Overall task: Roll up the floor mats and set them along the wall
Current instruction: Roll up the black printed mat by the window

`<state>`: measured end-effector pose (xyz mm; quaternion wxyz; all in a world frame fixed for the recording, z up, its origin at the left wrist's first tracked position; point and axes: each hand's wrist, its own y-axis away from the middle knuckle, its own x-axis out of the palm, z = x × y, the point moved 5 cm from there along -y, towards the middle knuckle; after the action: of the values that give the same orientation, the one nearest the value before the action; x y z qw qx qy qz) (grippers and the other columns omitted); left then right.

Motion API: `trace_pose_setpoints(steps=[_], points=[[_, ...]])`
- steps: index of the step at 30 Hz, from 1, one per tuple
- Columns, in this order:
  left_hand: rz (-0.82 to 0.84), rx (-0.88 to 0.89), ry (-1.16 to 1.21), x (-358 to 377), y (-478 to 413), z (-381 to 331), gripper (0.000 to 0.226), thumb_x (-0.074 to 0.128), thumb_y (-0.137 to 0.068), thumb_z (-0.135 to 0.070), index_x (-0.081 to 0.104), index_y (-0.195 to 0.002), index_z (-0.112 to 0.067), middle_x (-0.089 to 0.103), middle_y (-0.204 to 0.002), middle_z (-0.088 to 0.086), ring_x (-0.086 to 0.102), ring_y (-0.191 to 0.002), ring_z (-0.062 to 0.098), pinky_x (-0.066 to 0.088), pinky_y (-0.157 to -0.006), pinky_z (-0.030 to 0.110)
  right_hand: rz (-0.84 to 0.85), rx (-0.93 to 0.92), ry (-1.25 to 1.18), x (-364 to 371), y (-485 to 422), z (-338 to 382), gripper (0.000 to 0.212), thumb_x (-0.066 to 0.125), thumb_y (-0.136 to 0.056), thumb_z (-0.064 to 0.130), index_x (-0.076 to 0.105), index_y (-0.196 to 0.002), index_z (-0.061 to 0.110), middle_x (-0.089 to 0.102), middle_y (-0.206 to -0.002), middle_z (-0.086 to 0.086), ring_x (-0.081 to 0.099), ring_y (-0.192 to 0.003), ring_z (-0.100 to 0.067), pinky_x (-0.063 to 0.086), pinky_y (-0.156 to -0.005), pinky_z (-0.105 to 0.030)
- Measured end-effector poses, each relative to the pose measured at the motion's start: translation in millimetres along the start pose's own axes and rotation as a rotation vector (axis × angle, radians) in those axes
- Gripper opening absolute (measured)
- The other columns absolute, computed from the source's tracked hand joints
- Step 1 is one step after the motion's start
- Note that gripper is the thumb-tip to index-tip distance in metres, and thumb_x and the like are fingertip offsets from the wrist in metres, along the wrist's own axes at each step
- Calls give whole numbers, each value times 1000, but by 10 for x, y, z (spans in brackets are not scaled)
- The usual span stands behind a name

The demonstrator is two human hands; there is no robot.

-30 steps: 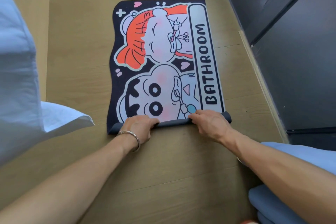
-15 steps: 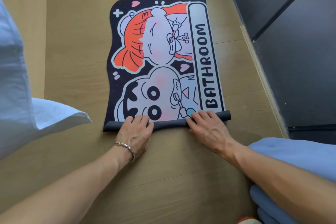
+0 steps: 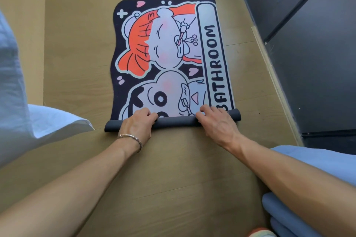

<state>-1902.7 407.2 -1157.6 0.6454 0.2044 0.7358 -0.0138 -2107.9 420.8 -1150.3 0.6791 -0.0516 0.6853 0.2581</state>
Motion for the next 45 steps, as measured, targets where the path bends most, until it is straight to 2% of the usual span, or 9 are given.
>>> trace_pose_setpoints(steps=[3,5,10,19,24,29,35,40,45], points=[[-84,129,-214,19,49,-94,21,76,-58,-1,65,-74,-8,53,-72,9,51,-60,27,29,-50,29,-64,-44,107,16,53,-30,15,56,-85,14,65,-96,8,61,-103,-13,57,-86,-29,48,-71,-40],[-58,158,-304,103,115,-104,30,76,-52,-5,66,-80,-7,55,-74,9,51,-61,27,35,-51,31,-26,-56,130,84,109,-49,29,68,-82,25,64,-104,7,61,-100,-12,57,-87,-28,50,-72,-41],[93,95,-278,58,88,-176,28,65,-75,-8,59,-103,-9,57,-95,8,57,-82,26,41,-62,30,92,-47,104,7,25,10,33,43,-89,3,53,-119,8,54,-115,-11,49,-101,-28,44,-84,-38],[430,-61,13,-28,-86,47,21,48,-95,-27,42,-115,-26,65,-105,2,57,-90,23,43,-72,32,525,116,-155,-132,-161,-120,31,46,-95,18,55,-126,20,61,-119,-7,57,-106,-24,46,-89,-34],[254,-32,52,26,11,19,14,45,-96,-21,51,-108,-23,58,-108,2,55,-90,23,39,-67,31,250,55,-209,-95,-17,-50,34,53,-91,8,47,-123,16,50,-117,-4,58,-95,-23,49,-79,-33],[145,66,-288,-17,63,-182,25,42,-94,-13,57,-113,-16,49,-112,4,48,-102,23,36,-70,32,-52,-93,94,41,167,104,27,48,-81,6,60,-106,7,59,-102,-11,55,-88,-26,49,-77,-39],[170,109,-318,88,185,-211,39,49,-90,-21,43,-127,-10,52,-114,6,51,-101,22,42,-74,31,56,-57,76,82,89,101,27,53,-91,14,56,-117,8,58,-110,-9,54,-95,-26,47,-82,-37],[234,-48,-46,-105,-72,-42,20,42,-97,-27,41,-115,-18,60,-93,3,52,-81,24,40,-69,34,198,77,-152,-110,-201,-41,23,43,-99,25,54,-116,13,60,-110,-5,55,-97,-23,44,-82,-35],[377,-67,41,-31,-117,40,14,44,-96,-31,49,-108,-25,62,-106,4,51,-85,22,42,-73,32,325,71,-193,-107,-205,-83,30,47,-98,23,45,-126,14,58,-115,-7,60,-96,-25,49,-82,-37]])
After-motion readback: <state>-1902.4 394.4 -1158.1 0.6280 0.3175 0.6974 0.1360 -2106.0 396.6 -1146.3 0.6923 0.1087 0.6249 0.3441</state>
